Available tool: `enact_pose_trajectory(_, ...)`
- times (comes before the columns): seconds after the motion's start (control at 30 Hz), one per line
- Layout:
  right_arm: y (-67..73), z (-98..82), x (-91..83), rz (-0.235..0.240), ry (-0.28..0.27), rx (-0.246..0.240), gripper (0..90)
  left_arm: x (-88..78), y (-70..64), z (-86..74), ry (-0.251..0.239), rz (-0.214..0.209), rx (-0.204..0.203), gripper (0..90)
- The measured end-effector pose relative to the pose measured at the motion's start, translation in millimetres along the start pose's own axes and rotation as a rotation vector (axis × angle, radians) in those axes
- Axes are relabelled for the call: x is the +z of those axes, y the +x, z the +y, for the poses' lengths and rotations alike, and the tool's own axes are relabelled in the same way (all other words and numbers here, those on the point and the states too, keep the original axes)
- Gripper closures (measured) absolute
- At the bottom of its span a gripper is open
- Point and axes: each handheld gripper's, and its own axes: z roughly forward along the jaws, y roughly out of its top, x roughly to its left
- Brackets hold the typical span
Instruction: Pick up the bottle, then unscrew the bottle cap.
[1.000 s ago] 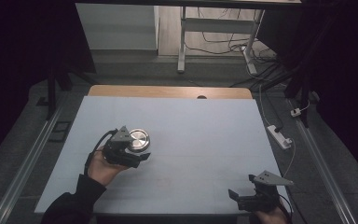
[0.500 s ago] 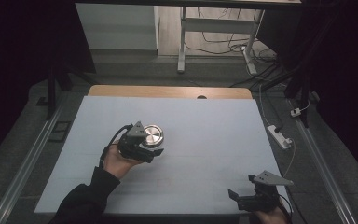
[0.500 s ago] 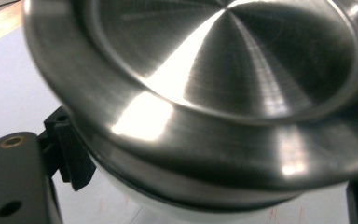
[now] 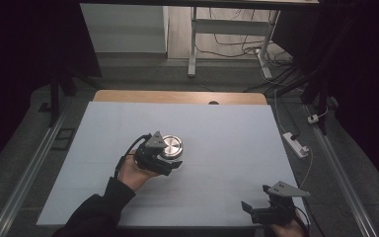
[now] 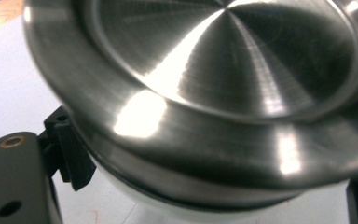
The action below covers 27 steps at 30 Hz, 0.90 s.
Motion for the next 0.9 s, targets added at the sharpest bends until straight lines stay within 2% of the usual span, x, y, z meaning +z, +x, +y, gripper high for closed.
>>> enact_pose_trajectory(0.43,4.4,6.8,0.7,0.045,-0.018,-0.004,0.0,-2.0,1.0,-3.0,-0.009,-0.004,-0.006,15.1)
enact_pose_trajectory(0.9,18.7,29.5,6.1,0.106,-0.056,-0.063,0.0,1.9,-1.6,-3.7,0.0,-0.014,0.002,15.1)
